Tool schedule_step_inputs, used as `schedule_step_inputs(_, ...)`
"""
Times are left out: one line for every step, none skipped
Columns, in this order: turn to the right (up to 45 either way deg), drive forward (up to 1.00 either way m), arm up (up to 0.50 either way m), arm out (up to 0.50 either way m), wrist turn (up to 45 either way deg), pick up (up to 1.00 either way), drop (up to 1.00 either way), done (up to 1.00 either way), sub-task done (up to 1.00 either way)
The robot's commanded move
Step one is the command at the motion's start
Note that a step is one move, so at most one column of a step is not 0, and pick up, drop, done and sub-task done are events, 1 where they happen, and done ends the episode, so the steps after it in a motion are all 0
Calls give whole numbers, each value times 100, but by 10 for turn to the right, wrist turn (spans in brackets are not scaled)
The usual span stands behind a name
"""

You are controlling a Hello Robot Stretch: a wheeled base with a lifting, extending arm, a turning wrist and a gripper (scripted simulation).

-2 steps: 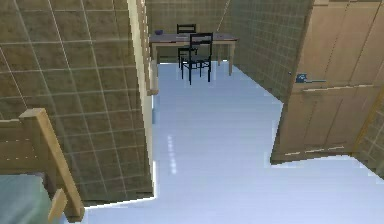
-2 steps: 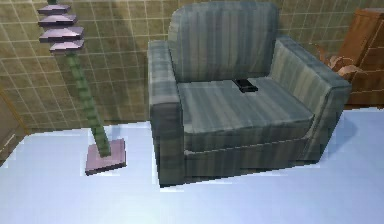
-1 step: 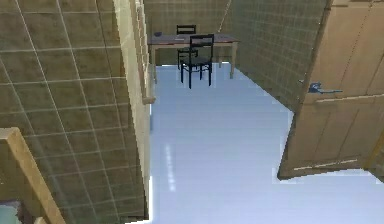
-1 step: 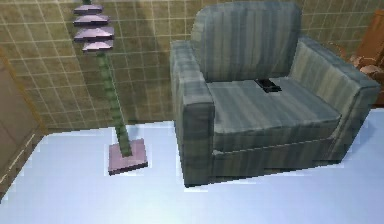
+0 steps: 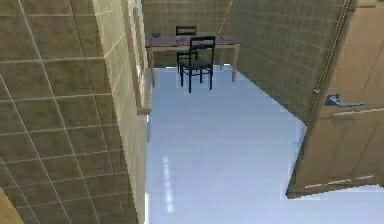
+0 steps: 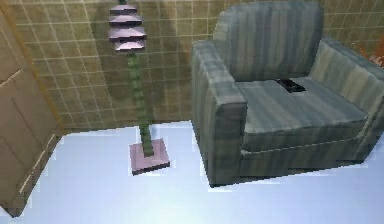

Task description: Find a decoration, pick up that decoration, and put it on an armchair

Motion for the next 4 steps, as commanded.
schedule_step_inputs(120,0,0,0,0,0,0,0,0)
schedule_step_inputs(0,100,0,0,0,0,0,0,0)
schedule_step_inputs(30,0,0,0,0,0,0,0,0)
schedule_step_inputs(0,45,0,0,0,0,0,0,0)
